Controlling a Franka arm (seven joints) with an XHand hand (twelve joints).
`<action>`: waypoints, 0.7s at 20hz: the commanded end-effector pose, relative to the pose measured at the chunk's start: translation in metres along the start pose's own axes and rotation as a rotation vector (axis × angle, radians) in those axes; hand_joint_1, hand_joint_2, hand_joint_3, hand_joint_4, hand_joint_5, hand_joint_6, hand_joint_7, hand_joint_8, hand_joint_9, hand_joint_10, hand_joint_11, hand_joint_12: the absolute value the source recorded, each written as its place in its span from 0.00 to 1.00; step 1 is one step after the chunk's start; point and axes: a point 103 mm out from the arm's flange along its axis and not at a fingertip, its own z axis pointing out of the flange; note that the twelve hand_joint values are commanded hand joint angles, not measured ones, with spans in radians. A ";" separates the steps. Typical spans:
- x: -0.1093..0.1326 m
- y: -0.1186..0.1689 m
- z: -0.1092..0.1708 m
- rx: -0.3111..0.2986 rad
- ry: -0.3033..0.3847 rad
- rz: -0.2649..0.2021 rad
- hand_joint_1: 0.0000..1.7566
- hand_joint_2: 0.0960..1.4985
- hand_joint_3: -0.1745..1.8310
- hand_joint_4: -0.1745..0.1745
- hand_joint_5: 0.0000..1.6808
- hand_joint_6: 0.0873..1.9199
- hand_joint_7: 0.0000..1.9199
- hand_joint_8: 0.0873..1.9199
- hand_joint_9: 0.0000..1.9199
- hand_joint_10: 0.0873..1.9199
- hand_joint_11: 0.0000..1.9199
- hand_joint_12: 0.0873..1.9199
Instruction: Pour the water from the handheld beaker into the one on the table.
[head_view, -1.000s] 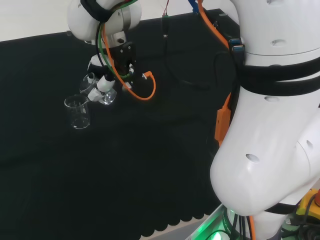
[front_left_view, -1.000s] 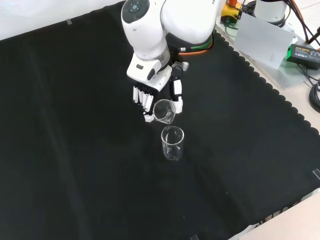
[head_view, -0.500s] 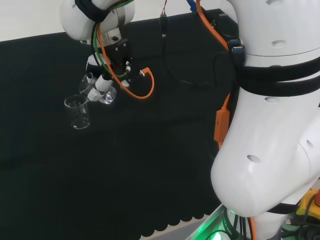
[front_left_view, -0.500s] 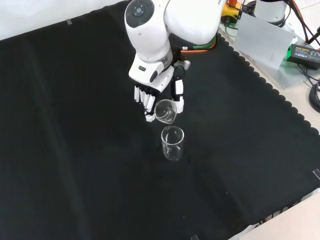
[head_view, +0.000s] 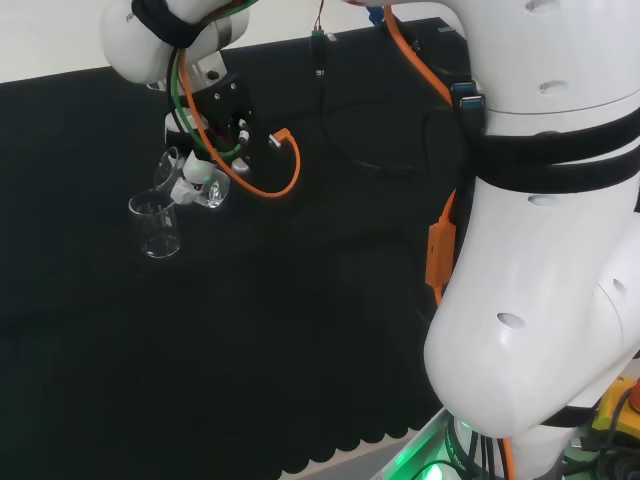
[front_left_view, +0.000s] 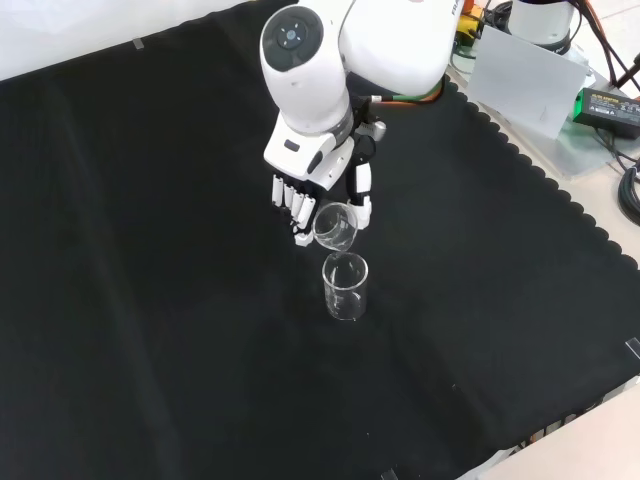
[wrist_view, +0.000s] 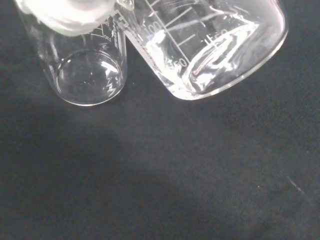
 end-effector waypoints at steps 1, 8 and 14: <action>0.005 0.001 0.000 0.028 -0.032 0.009 0.71 0.78 0.00 0.17 0.52 0.57 0.58 0.50 0.59 0.57 0.49 0.48; 0.009 0.001 -0.003 0.045 -0.083 0.018 0.71 0.78 0.00 0.16 0.51 0.58 0.58 0.50 0.59 0.57 0.49 0.48; 0.010 -0.002 -0.008 0.041 -0.137 0.018 0.71 0.78 0.00 0.16 0.51 0.58 0.58 0.50 0.59 0.57 0.49 0.47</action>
